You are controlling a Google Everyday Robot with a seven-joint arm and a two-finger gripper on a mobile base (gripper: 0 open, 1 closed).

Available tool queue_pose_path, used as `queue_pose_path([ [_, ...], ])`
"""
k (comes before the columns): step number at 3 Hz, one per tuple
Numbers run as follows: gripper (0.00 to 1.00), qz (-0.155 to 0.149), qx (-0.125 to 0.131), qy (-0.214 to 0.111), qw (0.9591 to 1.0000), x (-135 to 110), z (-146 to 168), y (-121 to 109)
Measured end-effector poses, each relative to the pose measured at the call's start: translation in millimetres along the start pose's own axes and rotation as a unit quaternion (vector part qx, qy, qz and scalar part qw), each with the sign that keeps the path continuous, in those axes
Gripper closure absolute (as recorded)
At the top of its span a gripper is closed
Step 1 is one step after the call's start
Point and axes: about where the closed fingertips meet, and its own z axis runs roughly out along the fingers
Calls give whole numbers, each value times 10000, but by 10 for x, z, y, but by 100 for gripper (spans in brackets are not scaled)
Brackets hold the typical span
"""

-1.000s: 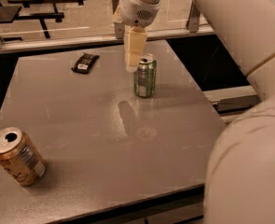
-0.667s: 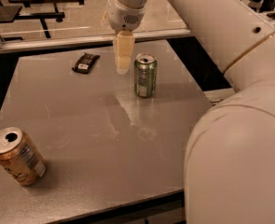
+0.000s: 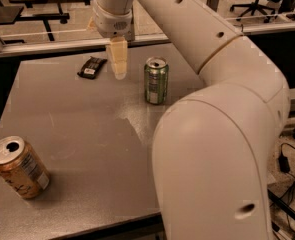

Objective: Pick rxbar chocolate

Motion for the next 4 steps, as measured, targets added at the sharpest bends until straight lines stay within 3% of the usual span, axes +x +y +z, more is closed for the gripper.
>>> queue_pose_path([
  [1,0,-632,10,41,9980,-19,111,-123],
  [2,0,-1524,-65,134,9882,-58,229,-178],
  [3,0,-2590,-149,281,9653,-117,343,-185],
  [4,0,-3382,-280,466,9395,-171,465,-217],
])
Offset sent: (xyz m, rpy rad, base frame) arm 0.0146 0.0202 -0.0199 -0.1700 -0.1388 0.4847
